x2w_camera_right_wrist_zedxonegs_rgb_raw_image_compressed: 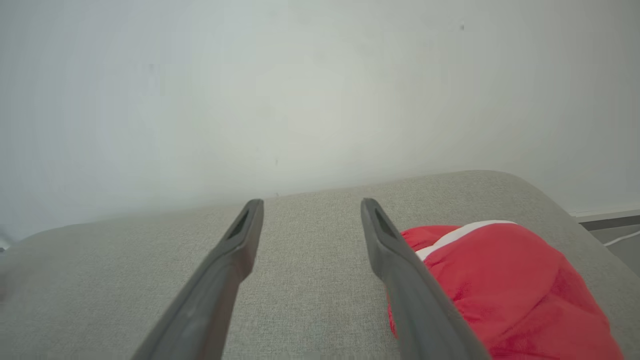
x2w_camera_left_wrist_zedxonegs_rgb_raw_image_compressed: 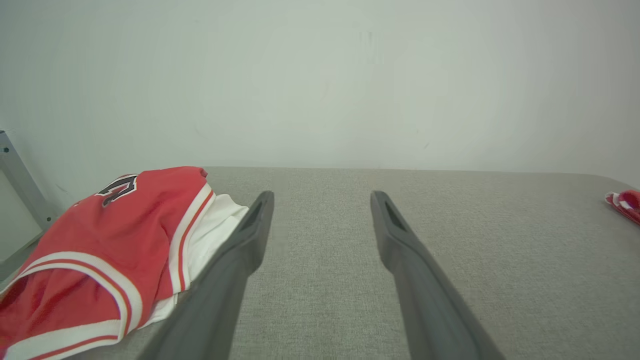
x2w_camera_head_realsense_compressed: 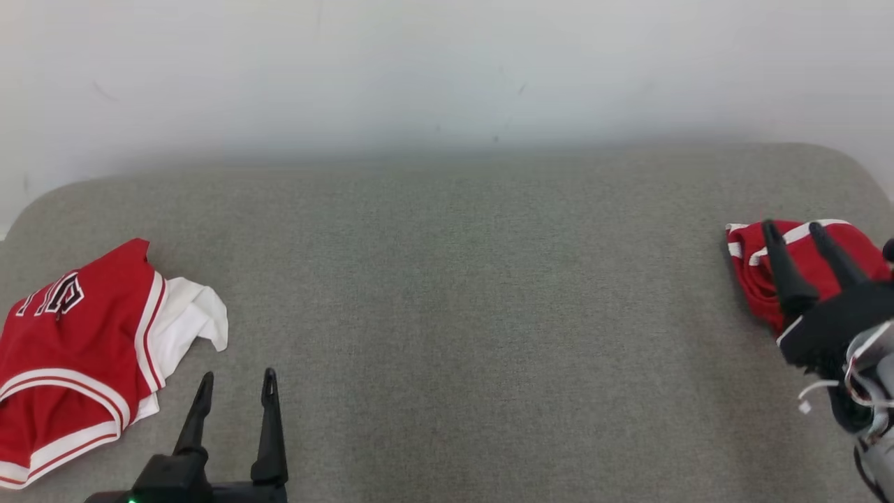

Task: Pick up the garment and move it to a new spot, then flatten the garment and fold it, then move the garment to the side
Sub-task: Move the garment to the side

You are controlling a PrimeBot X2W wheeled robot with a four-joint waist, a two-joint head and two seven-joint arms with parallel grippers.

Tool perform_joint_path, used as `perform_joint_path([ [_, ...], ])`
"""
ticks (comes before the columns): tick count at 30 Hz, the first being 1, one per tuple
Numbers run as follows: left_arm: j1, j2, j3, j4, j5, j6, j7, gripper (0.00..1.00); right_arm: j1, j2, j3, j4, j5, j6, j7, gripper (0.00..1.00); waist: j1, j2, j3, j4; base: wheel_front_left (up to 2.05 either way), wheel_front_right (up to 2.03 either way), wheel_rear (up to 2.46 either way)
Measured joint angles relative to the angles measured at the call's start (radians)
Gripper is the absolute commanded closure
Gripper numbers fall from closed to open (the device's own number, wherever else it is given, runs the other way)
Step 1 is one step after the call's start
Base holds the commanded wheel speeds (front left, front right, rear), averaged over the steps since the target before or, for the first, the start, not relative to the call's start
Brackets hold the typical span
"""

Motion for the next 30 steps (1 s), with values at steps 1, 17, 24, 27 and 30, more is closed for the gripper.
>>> perform_joint_path([
  [1,0.009,0.000,0.006,-0.005,0.001,0.000,0.000,0.00,0.017,0.001,0.001,-0.015,-0.006,-0.007,-0.013,0.00,0.0000,0.0000,-0.004,-0.003,0.00,0.00,0.00],
  [17,0.053,0.000,0.037,-0.032,0.006,0.000,0.006,0.00,0.352,0.022,-0.048,-0.298,-0.014,-0.096,-0.097,0.00,0.0001,0.0000,-0.038,-0.028,0.00,0.00,0.00],
  [24,0.072,0.001,0.049,-0.039,0.012,0.000,0.019,0.00,0.443,0.029,-0.056,-0.385,-0.072,-0.131,-0.099,0.00,0.0002,0.0000,-0.044,-0.033,0.00,0.00,0.00],
  [27,0.076,0.001,0.049,-0.045,0.020,0.000,0.027,0.00,0.471,0.029,-0.060,-0.415,-0.100,-0.138,-0.099,0.00,0.0001,0.0000,-0.043,-0.034,0.00,0.00,0.00],
  [30,0.079,0.001,0.051,-0.050,0.021,0.000,0.035,0.00,0.490,0.034,-0.068,-0.440,-0.130,-0.140,-0.099,0.00,0.0001,0.0000,-0.042,-0.035,0.00,0.00,0.00],
])
